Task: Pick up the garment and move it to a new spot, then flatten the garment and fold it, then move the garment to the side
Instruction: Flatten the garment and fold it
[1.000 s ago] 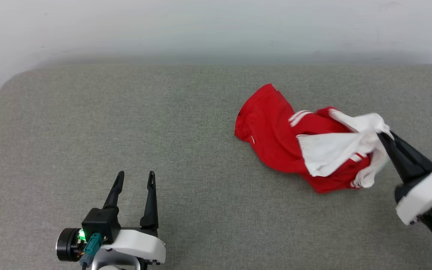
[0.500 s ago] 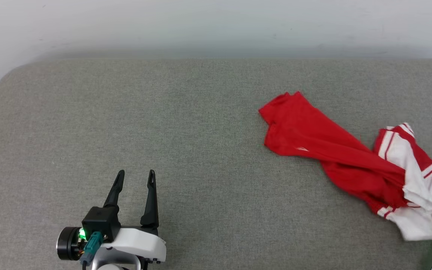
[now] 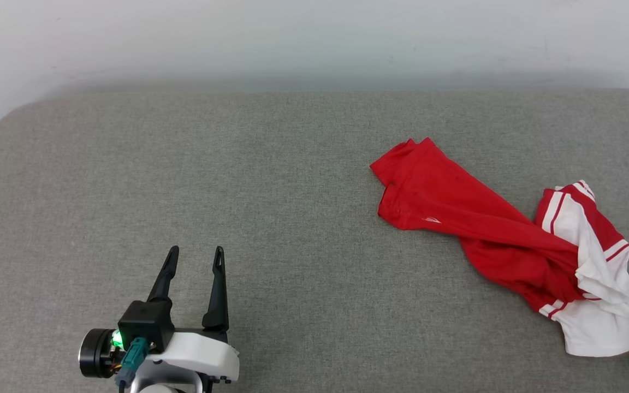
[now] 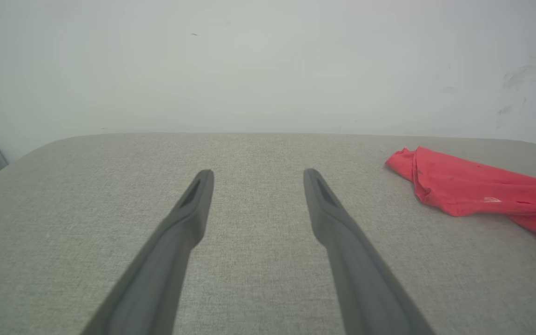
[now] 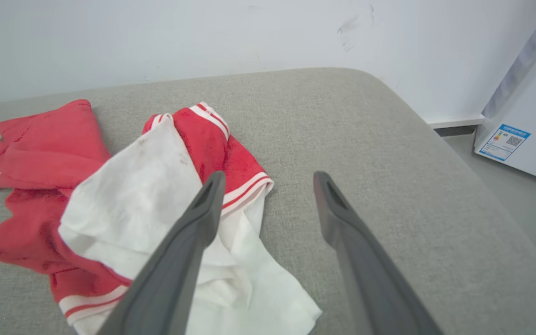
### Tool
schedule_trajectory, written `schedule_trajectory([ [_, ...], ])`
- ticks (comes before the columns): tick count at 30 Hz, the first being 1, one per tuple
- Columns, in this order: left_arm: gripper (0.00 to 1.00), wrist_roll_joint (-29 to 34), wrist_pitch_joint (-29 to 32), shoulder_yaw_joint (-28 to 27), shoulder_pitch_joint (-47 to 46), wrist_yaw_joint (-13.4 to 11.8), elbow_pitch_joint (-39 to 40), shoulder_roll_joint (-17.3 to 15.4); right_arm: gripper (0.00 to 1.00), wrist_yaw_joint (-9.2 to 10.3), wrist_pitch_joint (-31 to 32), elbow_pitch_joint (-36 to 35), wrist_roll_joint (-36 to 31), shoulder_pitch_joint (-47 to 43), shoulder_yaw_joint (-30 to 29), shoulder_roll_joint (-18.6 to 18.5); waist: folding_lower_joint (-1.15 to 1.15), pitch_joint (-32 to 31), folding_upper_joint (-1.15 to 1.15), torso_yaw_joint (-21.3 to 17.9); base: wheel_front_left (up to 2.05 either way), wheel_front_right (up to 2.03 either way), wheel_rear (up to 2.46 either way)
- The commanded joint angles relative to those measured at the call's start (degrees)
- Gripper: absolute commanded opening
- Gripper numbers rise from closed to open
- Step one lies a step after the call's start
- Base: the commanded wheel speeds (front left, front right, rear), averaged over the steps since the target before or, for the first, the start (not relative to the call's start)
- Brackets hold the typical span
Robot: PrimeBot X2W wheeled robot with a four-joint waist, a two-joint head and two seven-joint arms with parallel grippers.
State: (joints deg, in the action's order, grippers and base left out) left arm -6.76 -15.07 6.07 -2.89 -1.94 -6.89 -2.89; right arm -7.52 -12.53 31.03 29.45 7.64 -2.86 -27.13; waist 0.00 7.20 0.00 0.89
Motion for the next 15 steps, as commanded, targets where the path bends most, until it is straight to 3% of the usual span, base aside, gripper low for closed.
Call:
schedule_trajectory([
  [1, 1.00, 0.11, -0.15, -0.24, 0.40, 0.12, 0.27, 0.04, 1.00, 0.06, -0.60, -2.22, -1.32, 0.94, -0.91, -0.81, 0.00, -0.14, 0.00, -0.03, 0.00, 0.00, 0.00],
  [7, 1.00, 0.57, -0.15, -0.41, 1.03, 0.27, 0.58, 0.04, 1.00, 0.05, 2.94, -16.37, -6.51, 2.01, -1.91, -2.80, 0.00, -0.35, 0.00, -0.33, 0.00, 0.00, 0.00],
  [15, 1.00, 1.00, -0.15, 0.24, 0.21, 0.34, 0.79, 0.03, 1.00, 0.06, 18.53, -32.09, -6.61, 3.18, 4.37, -9.19, 0.00, 0.20, 0.00, -0.03, 0.00, 0.00, 0.00],
])
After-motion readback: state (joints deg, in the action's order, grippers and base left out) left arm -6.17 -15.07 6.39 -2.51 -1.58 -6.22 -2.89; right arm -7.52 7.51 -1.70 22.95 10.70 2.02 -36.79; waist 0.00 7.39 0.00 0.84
